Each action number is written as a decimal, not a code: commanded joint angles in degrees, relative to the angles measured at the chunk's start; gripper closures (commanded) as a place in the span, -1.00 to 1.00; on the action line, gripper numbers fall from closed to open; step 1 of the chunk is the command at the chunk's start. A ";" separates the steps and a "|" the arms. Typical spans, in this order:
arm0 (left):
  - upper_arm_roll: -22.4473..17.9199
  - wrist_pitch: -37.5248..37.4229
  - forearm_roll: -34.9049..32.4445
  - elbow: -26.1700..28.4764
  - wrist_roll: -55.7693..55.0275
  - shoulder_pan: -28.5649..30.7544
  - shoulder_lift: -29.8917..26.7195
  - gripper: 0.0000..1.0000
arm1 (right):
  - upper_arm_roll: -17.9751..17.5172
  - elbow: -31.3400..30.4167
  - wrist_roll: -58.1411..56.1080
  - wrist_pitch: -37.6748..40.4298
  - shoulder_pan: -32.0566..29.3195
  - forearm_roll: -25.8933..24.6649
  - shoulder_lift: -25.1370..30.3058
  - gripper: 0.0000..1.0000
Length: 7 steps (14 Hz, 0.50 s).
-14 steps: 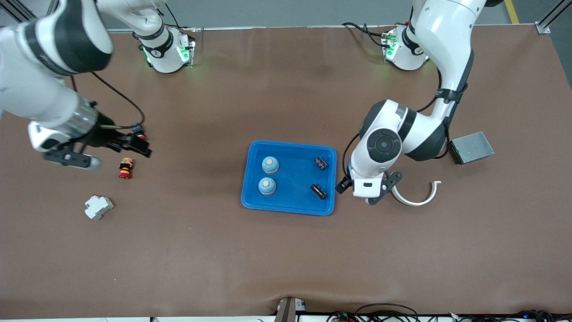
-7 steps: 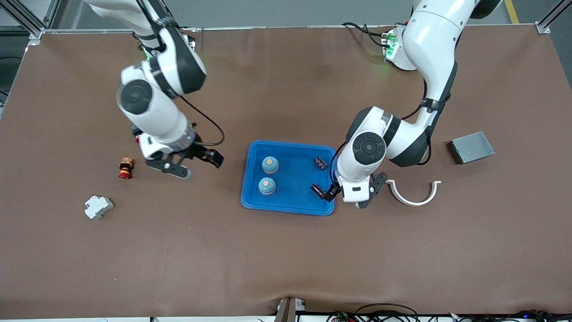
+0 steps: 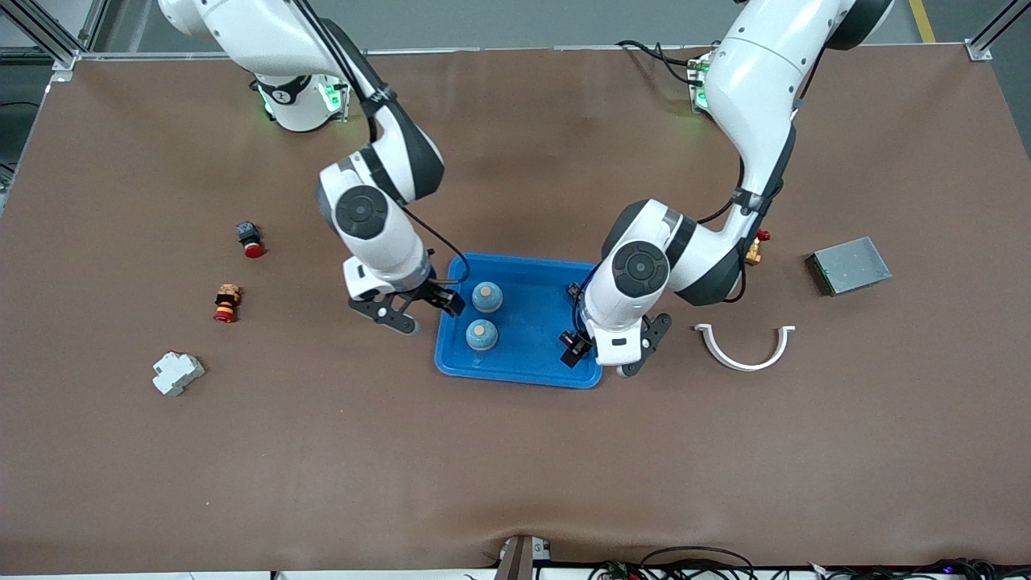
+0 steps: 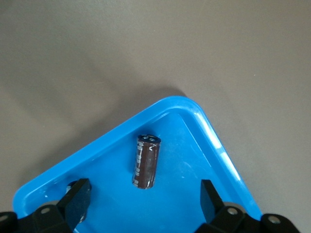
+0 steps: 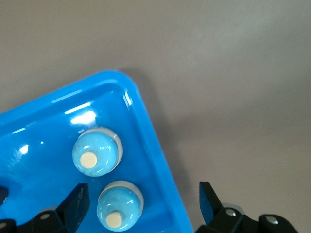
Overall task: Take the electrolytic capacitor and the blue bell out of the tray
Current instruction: 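Grasp a blue bell with the right gripper while the left gripper grasps a capacitor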
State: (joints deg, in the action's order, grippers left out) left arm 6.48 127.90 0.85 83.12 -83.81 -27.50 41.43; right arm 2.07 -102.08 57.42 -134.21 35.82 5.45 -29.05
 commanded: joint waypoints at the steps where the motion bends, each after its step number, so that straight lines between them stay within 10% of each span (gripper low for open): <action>1: -0.33 1.56 0.74 -1.47 -0.39 -0.36 2.42 -1.00 | 0.83 4.69 6.63 0.62 2.85 -3.24 -4.69 -1.00; 7: -0.42 4.46 0.39 -1.47 -0.30 -1.85 5.14 -1.00 | 0.83 6.11 13.51 0.27 5.84 -6.86 -8.13 -1.00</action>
State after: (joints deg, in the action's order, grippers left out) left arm 6.50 131.28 0.85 82.95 -83.85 -28.00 45.15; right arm 2.16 -97.74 68.69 -134.23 40.69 -0.22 -35.88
